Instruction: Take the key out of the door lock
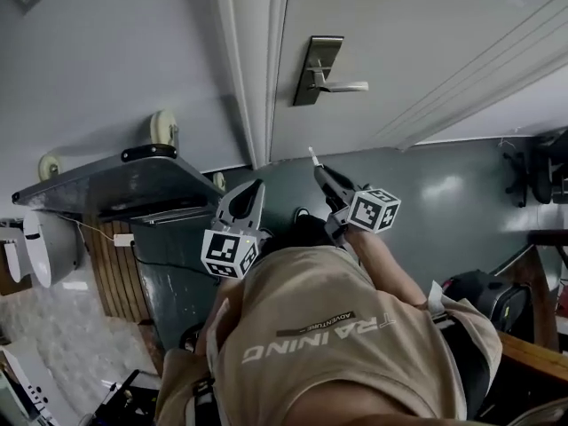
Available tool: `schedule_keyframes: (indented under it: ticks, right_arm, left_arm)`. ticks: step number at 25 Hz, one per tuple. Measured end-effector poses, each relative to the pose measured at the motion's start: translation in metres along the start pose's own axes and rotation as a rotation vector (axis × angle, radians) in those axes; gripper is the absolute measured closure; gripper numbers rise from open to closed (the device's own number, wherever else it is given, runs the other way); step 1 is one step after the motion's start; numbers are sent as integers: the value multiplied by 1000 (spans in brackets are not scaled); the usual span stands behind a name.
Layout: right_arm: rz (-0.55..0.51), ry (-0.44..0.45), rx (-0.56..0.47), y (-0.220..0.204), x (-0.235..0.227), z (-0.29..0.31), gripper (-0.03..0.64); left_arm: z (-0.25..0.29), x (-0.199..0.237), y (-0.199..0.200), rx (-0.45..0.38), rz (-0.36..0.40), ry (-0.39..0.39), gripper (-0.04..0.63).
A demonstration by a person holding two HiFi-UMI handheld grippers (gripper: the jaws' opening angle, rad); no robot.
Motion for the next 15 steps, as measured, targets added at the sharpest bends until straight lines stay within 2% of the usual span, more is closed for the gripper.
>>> schedule_keyframes:
  ticks: [6, 11, 15]
  right_arm:
    - [-233, -2, -3, 29, 16, -21, 598]
    - [-484, -53, -31, 59, 26, -46, 598]
    - [-516, -76, -58, 72, 22, -64, 598]
  left_arm:
    - [21, -24, 10, -9, -6, -37, 586]
    - [52, -34, 30, -6, 36, -83, 586]
    - [67, -40, 49, -15, 71, -109, 586]
Point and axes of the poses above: the fingertips, and each gripper's own axes: z forward along the fingers, x to its left, y out of its top, the point moved 10 cm from there along -z, backward along the fingers, and after that the axes turned 7 degrees about z, right-handed, at the moved point
